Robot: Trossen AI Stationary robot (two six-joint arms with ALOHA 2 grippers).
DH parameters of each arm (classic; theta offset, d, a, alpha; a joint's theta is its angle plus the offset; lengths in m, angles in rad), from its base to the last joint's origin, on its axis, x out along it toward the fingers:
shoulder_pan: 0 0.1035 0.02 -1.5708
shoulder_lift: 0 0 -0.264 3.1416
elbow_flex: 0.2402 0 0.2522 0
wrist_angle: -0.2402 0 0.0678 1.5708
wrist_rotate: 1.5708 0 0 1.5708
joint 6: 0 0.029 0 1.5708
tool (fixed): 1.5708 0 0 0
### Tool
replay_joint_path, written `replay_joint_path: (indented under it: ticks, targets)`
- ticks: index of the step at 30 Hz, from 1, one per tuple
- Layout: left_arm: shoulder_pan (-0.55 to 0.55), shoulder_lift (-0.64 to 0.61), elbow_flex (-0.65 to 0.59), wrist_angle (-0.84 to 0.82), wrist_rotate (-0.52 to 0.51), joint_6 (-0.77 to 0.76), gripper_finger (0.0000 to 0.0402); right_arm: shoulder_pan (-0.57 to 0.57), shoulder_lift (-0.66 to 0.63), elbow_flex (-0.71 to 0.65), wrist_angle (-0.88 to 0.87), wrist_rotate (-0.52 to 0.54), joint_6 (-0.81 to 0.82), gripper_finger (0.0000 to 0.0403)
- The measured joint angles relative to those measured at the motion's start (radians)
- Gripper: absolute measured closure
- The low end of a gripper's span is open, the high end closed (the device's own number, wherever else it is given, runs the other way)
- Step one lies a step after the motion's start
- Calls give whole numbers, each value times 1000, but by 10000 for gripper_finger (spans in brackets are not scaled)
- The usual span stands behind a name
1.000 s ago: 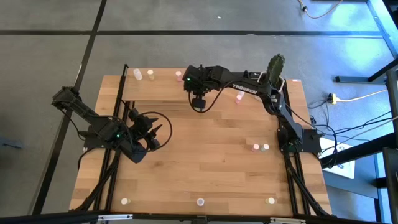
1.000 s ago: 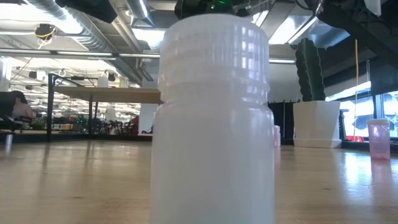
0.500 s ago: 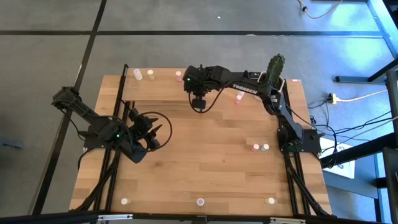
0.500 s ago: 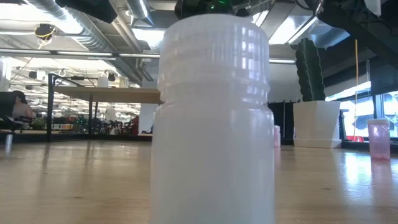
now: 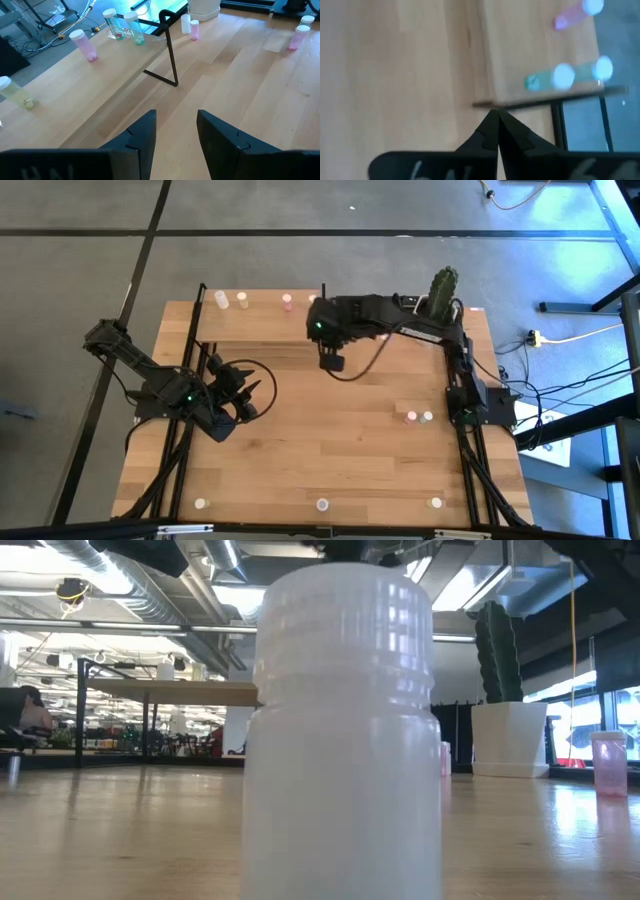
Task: Pick and place medicine bottles onto shelf by color
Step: Put the bottom pink pill bottle on the shelf and align it with the other pink pill bottle
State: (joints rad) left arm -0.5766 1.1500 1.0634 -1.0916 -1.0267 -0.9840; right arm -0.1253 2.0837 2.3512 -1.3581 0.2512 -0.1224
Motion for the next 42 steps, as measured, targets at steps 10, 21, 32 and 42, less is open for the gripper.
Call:
replay_joint_path:
  ticks: [10, 21, 32, 42]
  targets:
    - [-36, 0, 0, 1, 0, -2, 266, 139, -121, 0, -130, 36, 210, 396]
    - [-55, 0, 0, 1, 0, -4, 266, 184, -143, -2, -186, 44, 196, 396]
    - [-55, 0, 0, 8, 32, -46, 266, 234, -204, -2, -214, 3, 285, 396]
    - [-55, 0, 0, 8, 97, -56, 266, 305, -275, -5, -213, -43, 385, 396]
